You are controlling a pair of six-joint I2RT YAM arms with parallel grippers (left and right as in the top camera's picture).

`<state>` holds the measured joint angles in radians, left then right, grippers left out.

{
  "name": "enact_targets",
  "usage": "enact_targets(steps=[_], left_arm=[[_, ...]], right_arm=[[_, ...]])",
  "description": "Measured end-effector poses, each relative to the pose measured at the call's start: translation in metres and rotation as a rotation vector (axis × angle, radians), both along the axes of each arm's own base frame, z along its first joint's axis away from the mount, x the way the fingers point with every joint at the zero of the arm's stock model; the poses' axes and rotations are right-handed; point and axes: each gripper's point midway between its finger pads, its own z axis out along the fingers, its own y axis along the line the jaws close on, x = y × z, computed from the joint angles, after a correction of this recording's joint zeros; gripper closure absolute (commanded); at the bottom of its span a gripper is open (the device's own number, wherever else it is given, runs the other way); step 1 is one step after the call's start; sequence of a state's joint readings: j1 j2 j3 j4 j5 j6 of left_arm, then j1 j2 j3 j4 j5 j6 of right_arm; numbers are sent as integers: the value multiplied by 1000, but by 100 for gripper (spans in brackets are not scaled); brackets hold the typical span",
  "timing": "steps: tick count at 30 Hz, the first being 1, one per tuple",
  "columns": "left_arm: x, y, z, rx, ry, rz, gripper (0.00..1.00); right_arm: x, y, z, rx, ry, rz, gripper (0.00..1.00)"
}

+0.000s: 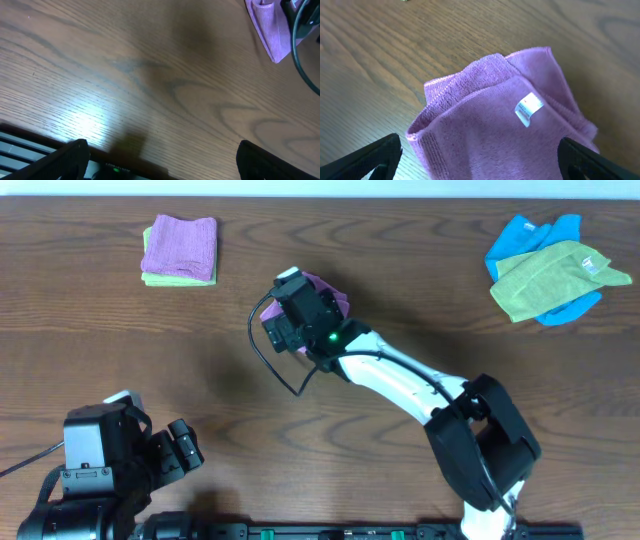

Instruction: Fold the cloth

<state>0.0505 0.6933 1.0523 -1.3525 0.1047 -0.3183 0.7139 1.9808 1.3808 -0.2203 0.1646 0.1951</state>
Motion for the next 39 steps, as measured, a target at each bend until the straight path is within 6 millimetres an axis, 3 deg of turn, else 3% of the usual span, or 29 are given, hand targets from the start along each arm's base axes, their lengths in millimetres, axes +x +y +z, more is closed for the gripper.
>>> enact_targets(steps=[5,9,14,18,25,29,33,39], left_arm=[[0,0,0,0,-2,0,5],[1,0,0,0,-3,0,5],[1,0,0,0,-3,0,5],[1,0,0,0,-3,0,5],[1,0,0,-2,-3,4,5],[1,-1,0,-9,-2,4,5],[-2,-3,-1,-20,7,3,5],[-2,-3,-1,-26,7,7,5]], right_arm=[[26,-16,11,310,150,-87,1],[41,-29,25,458,225,-131,1],[44,-13,60,610,301,-131,3],[35,0,65,652,361,-148,5],[27,4,45,628,426,-202,2],[30,3,11,577,446,-216,1],[21,-2,-21,504,503,-235,1],[17,-13,-33,429,500,-274,3]])
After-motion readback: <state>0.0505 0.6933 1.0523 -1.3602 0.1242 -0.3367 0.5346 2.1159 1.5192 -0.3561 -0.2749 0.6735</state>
